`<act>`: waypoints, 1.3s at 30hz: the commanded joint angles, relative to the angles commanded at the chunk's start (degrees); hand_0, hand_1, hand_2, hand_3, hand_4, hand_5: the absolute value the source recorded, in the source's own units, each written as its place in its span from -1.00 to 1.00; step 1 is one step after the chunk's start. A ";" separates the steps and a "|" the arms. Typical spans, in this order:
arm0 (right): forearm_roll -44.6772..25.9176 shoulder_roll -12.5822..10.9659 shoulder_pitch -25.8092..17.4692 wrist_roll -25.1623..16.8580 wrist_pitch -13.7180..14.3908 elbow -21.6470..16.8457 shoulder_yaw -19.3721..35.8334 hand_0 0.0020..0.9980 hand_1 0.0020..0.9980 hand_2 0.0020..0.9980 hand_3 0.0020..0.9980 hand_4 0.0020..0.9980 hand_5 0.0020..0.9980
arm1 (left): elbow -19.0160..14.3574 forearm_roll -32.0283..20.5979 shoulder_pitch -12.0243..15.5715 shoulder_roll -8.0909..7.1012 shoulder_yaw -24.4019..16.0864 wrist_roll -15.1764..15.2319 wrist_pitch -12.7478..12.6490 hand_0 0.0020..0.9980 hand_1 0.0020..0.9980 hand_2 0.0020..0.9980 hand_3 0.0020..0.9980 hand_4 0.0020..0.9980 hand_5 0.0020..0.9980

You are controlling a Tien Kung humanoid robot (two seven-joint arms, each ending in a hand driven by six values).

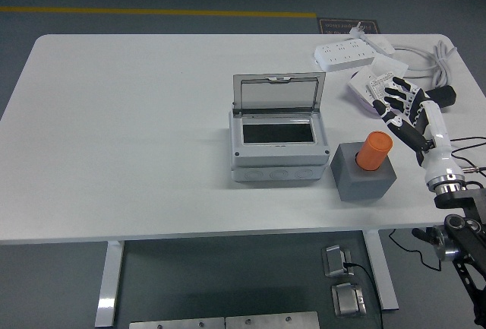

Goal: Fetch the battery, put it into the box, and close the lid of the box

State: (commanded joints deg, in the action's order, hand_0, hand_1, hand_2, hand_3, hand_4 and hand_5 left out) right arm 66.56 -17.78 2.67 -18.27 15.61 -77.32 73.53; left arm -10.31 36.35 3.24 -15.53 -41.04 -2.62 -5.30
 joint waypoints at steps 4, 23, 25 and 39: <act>-0.10 0.42 -0.32 -0.22 0.12 0.35 -0.64 0.59 0.47 0.50 0.63 0.89 -0.02 | 0.00 -0.13 -0.10 0.01 0.27 0.06 0.01 -0.06 0.15 0.08 0.07 -0.26 -1.00; -1.51 0.57 -0.29 -1.32 1.06 2.87 -5.04 0.53 0.42 0.46 0.58 0.84 -0.09 | 0.00 -0.63 -0.43 0.28 2.09 0.08 0.11 -0.05 0.16 0.08 0.07 -0.26 -1.00; -1.69 0.64 -0.07 -1.44 1.11 3.41 -5.46 0.53 0.42 0.46 0.58 0.84 -0.09 | 0.00 -0.71 -0.56 0.29 2.43 0.09 0.11 -0.05 0.16 0.08 0.07 -0.26 -1.00; -2.18 1.50 2.24 -1.96 1.25 5.53 -7.15 0.47 0.39 0.44 0.55 0.71 -0.30 | 0.00 -0.42 -0.67 0.80 3.78 -0.07 0.19 -0.06 0.16 0.08 0.07 -0.26 -1.00</act>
State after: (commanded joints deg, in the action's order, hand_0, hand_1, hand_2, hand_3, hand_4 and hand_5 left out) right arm 64.38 -16.28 4.90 -20.23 16.86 -71.79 66.38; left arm -10.31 35.93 2.57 -14.73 -37.26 -2.69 -5.11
